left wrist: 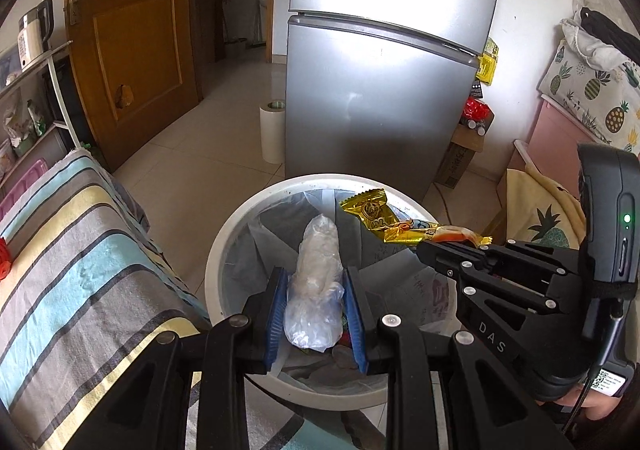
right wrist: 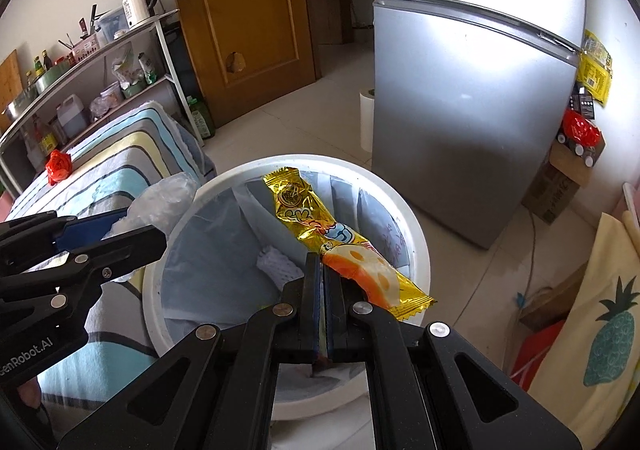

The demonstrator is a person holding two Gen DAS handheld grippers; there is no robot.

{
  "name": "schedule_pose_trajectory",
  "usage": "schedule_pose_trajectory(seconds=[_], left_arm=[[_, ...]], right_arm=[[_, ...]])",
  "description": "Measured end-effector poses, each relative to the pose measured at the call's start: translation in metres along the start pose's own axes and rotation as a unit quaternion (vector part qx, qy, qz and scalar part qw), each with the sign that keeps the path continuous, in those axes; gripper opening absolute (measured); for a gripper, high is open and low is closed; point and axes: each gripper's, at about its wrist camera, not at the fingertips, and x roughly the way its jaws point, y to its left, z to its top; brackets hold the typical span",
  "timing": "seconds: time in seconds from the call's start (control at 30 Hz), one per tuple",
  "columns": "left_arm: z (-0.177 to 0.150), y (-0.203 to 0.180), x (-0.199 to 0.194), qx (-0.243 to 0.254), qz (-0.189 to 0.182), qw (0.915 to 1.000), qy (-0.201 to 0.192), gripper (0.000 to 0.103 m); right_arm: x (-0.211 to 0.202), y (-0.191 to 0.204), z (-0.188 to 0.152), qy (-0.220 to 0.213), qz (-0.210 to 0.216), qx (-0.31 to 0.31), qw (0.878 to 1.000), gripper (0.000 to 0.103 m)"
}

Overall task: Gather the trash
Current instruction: 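Open both grippers over the bin to drop the bag and wrapper, then move the left tool to the brown wrapper while the right tool approaches the red bag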

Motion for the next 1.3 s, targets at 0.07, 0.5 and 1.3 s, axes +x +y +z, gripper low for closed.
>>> schedule_pose_trajectory(seconds=[0.07, 0.5, 1.3], left_arm=[[0.0, 0.0, 0.001, -0.001, 0.001, 1.0, 0.002, 0.029], [-0.002, 0.015, -0.012, -0.022, 0.005, 0.9997, -0.012, 0.042], [-0.069, 0.125, -0.128, -0.14, 0.184, 0.97, -0.076, 0.051]], right_arm=[[-0.001, 0.002, -0.001, 0.001, 0.003, -0.002, 1.0, 0.003], [-0.007, 0.011, -0.002, -0.006, -0.007, -0.006, 1.0, 0.036], [-0.038, 0.129, 0.019, -0.071, 0.108, -0.073, 0.989, 0.048]])
